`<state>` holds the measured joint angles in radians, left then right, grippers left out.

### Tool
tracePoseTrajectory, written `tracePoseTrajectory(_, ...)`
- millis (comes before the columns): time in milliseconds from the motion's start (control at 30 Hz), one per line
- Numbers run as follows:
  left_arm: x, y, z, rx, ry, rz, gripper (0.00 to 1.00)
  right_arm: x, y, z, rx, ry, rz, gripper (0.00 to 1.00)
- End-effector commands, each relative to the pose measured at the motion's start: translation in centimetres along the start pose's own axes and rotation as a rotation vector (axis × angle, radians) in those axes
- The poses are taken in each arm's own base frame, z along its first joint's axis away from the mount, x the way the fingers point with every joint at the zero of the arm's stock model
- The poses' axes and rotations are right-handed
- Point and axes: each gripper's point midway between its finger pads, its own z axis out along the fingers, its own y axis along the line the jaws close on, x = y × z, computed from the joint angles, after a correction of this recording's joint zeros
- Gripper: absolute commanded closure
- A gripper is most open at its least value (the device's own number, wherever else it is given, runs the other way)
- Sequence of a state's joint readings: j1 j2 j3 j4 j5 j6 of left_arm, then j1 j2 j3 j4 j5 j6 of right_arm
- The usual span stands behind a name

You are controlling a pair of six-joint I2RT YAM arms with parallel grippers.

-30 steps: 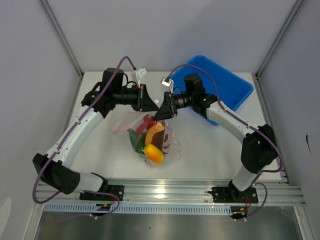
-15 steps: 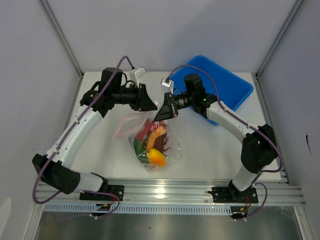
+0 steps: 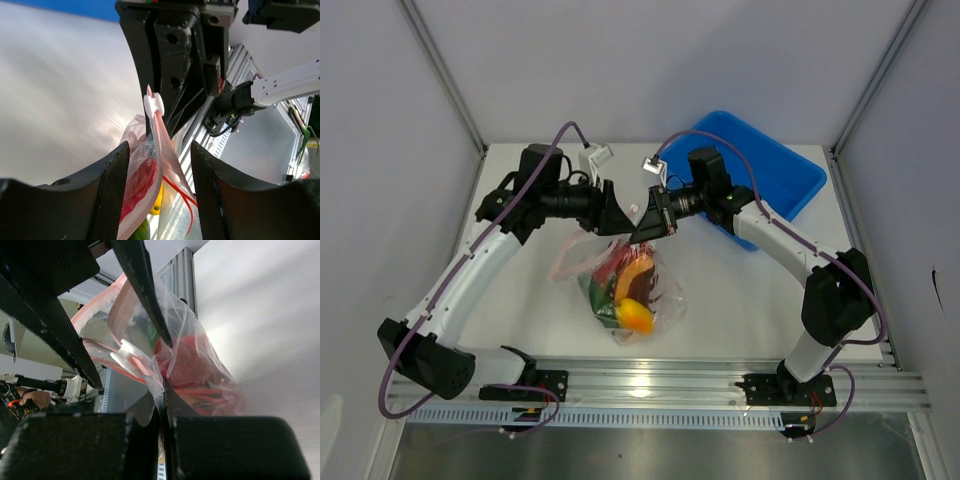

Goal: Place the food in the zip-top bag and seal the zipper
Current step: Adjust the zipper food storage bag at the center of the board.

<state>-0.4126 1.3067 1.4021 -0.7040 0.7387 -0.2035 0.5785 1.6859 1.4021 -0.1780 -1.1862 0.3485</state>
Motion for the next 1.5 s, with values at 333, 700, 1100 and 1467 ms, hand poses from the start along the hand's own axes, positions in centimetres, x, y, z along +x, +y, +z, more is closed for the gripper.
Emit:
tracePoseTrajectory(333, 2.0, 1.4, -1.4, -0.186, 0.028, 0.096, 0.66, -2.5, 0.9, -1.0, 0.015, -0.035, -0.016, 1.0)
tracePoseTrajectory(700, 1.5, 0.0, -1.0, -0.101, 0.013, 0.107, 1.0, -2.3, 2.8, -1.5, -0.067, -0.021, -0.089, 0.49)
tracePoseTrajectory(1100, 1.5, -1.5, -0.4, 0.001, 0.011, 0.086, 1.0, -2.7, 2.6, -1.1, -0.112, -0.003, -0.058, 0.9)
tracePoseTrajectory(1467, -1.0, -1.7, -0.3, -0.009, -0.04, 0.046, 0.63, -1.6, 2.2, -1.0, -0.02, 0.002, -0.052, 1.0)
